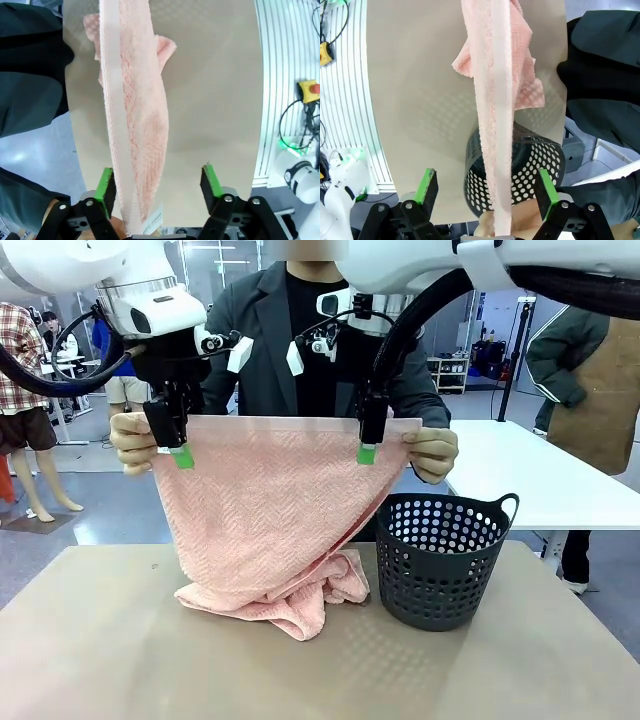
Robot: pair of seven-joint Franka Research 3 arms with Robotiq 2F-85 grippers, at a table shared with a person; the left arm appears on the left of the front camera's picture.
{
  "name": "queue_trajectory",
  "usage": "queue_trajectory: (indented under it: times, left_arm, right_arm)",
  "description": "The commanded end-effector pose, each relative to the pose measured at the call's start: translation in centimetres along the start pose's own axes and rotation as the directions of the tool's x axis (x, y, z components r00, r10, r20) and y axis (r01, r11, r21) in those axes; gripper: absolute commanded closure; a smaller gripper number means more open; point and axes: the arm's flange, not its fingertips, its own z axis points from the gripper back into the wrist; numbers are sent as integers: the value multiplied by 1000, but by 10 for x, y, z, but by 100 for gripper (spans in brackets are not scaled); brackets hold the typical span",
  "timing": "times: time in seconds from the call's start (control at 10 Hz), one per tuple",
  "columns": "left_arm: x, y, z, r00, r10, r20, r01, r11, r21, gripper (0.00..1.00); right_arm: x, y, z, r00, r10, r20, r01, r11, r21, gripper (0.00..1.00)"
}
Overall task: Fold the towel.
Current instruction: Grab the top end of the 100 cm Hotel Towel extended by the human.
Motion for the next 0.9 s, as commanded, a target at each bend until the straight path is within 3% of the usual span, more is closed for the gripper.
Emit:
queue_trajectory:
  times: [0.0, 0.1, 0.2, 0.3, 0.4, 0.5, 0.7, 0.8]
  left_arm:
    - [-1, 2, -2, 998, 19, -58, -18, 1000, 8, 75]
    - [-1, 3, -1, 998, 15, -68, -15, 1000, 8, 100]
    - [1, 3, 3, 998, 12, -63, -11, 1000, 18, 76]
    - [2, 4, 5, 998, 10, -67, -9, 1000, 18, 100]
    - [3, 5, 6, 997, 10, -71, -9, 1000, 19, 100]
    - [3, 4, 7, 998, 3, -64, -2, 1000, 13, 100]
    - [3, 5, 9, 998, -3, -64, 4, 1000, 12, 100]
    - [2, 4, 11, 998, -7, -70, 8, 1000, 10, 100]
  right_arm:
    - [2, 4, -2, 1000, -19, -22, 19, 999, -26, 59]
    - [2, 3, -3, 999, -17, -30, 16, 999, -34, 62]
    - [2, 3, -3, 999, -16, -30, 15, 999, -37, 100]
    - [2, 2, -7, 999, -10, -34, 9, 1000, -17, 100]
    - [3, 1, -7, 999, -3, -33, 3, 1000, -7, 100]
    - [4, 0, -7, 1000, -3, -31, 3, 1000, -5, 83]
    - [5, -3, -5, 1000, -9, -16, 9, 1000, -2, 100]
    - [6, -4, -4, 1000, -9, -8, 9, 1000, -6, 100]
